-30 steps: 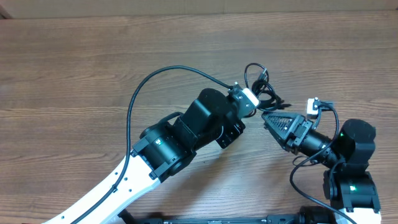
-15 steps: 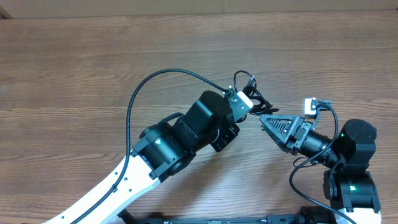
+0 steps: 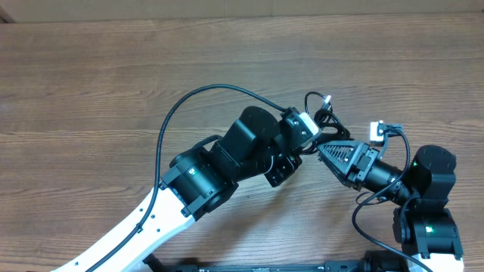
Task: Untangle cables
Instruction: 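Close the right gripper on a cable strand held by the left gripper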
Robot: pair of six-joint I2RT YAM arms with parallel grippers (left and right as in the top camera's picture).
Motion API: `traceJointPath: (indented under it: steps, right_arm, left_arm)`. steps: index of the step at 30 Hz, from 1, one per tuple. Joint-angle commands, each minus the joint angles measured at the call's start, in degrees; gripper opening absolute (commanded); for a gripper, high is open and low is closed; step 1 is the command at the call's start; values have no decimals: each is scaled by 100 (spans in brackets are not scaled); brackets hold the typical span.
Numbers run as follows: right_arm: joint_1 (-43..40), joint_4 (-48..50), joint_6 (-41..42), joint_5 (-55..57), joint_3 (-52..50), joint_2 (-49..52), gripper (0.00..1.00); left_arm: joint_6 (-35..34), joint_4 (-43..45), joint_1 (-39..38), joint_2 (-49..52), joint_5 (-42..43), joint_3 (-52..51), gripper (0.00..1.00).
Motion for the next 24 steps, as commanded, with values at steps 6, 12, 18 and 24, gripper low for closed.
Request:
traceJointPath:
  steps: [6, 12, 18, 24]
  right_arm:
    - [22, -66, -42, 380, 92, -7, 65]
    - [22, -400, -42, 916, 92, -7, 66]
    - [22, -498, -44, 1128, 92, -7, 66]
    - [22, -514, -44, 1121, 92, -7, 66]
  left_arm:
    - [-48, 120, -11, -125, 695, 129, 4]
    - [48, 138, -11, -407, 964, 129, 5]
    - [225, 160, -11, -872, 968, 129, 4]
    - [221, 389, -11, -1080, 1215, 129, 4]
